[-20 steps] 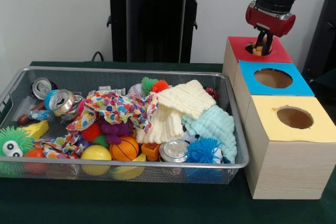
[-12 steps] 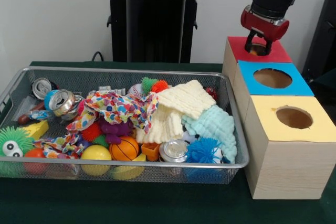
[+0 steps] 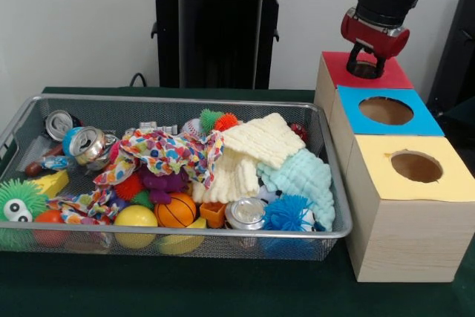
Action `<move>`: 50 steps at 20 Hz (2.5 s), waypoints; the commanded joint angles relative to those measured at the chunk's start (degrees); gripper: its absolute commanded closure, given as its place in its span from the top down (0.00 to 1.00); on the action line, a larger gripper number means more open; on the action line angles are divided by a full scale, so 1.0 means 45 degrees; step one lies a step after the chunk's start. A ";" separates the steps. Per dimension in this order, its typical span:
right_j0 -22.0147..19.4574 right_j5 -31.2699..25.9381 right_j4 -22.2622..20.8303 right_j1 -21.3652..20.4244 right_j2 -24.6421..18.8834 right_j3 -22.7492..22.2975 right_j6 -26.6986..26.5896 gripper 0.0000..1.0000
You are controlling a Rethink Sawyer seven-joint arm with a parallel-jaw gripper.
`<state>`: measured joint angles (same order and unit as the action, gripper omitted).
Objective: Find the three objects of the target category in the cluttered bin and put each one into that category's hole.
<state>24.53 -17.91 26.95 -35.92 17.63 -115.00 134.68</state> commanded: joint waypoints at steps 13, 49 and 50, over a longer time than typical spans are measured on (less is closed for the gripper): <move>-0.0529 0.0493 0.0459 0.0514 -0.0389 0.0751 0.2379 0.00; -0.1157 -0.7744 -0.2837 -0.2192 0.1572 0.5170 0.1159 0.00; -0.1173 -0.7613 -0.2897 -0.2192 0.1555 0.5175 0.1143 0.00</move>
<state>21.10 -47.09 16.95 -46.01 26.17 -95.73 134.69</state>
